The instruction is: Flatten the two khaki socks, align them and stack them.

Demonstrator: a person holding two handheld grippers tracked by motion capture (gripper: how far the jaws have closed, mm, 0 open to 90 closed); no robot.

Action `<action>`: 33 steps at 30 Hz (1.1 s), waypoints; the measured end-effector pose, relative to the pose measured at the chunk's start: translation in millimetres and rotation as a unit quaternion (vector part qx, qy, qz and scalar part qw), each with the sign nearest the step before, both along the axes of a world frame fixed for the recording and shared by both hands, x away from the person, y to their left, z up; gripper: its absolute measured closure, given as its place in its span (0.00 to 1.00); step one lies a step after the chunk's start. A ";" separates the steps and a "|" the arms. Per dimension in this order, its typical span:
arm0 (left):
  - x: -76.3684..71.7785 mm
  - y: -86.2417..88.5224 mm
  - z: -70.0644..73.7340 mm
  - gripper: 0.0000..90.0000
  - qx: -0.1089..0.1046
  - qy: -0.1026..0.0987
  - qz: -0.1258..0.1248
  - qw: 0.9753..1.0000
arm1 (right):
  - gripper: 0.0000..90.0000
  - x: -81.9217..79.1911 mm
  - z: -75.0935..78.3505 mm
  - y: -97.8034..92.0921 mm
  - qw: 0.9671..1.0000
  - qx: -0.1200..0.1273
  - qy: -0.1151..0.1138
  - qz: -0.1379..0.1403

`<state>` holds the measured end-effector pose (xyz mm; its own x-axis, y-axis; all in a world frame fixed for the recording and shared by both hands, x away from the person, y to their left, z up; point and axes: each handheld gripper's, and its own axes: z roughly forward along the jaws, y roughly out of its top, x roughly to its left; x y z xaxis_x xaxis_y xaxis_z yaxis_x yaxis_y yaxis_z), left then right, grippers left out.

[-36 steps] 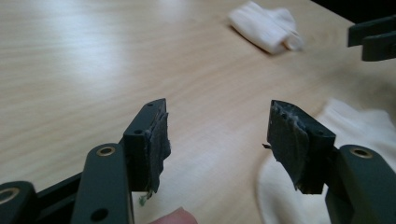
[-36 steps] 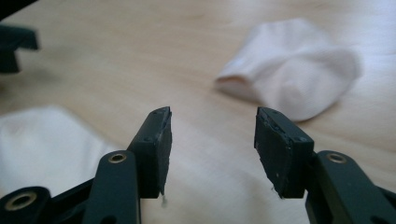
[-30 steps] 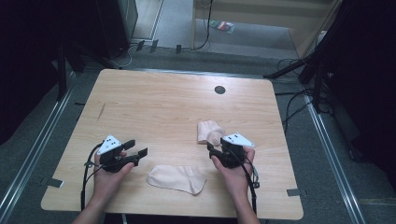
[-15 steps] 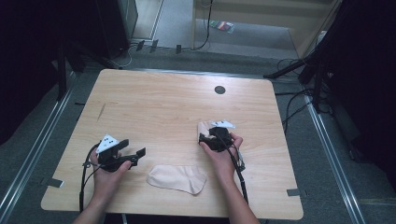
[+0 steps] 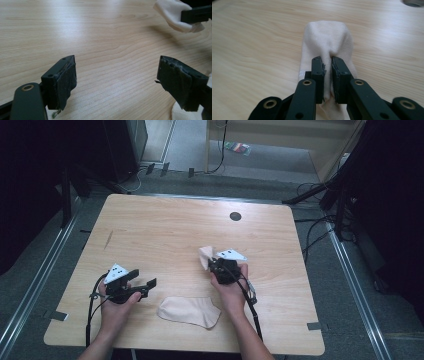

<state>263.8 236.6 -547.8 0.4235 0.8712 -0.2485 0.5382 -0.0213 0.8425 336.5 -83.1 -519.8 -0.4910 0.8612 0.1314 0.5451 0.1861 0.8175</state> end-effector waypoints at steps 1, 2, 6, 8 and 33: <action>0.4 -0.4 -0.2 0.18 0.001 0.001 -0.001 1.000 | 0.91 0.0 0.0 0.0 1.000 0.000 0.000 0.000; 0.6 -0.6 -0.2 0.18 0.004 0.003 -0.001 1.000 | 0.91 -2.2 1.5 4.7 1.000 0.007 0.001 0.008; 0.5 -0.5 -0.4 0.18 0.004 0.006 -0.003 1.000 | 0.65 -9.8 -0.4 33.9 0.997 0.014 0.021 0.069; 0.6 -0.5 -0.5 0.18 0.003 0.006 -0.004 1.000 | 0.48 -12.7 0.6 37.8 0.997 0.008 0.009 0.076; 1.3 -3.9 -1.6 0.18 0.015 0.010 -0.007 1.000 | 0.92 3.8 -22.4 39.3 0.994 -0.069 0.012 0.080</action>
<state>265.1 232.8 -549.4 0.4305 0.8726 -0.2307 0.5542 -0.0538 0.8306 340.3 -43.7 -542.3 -0.6210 0.7832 0.0308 0.5191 0.3815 0.7648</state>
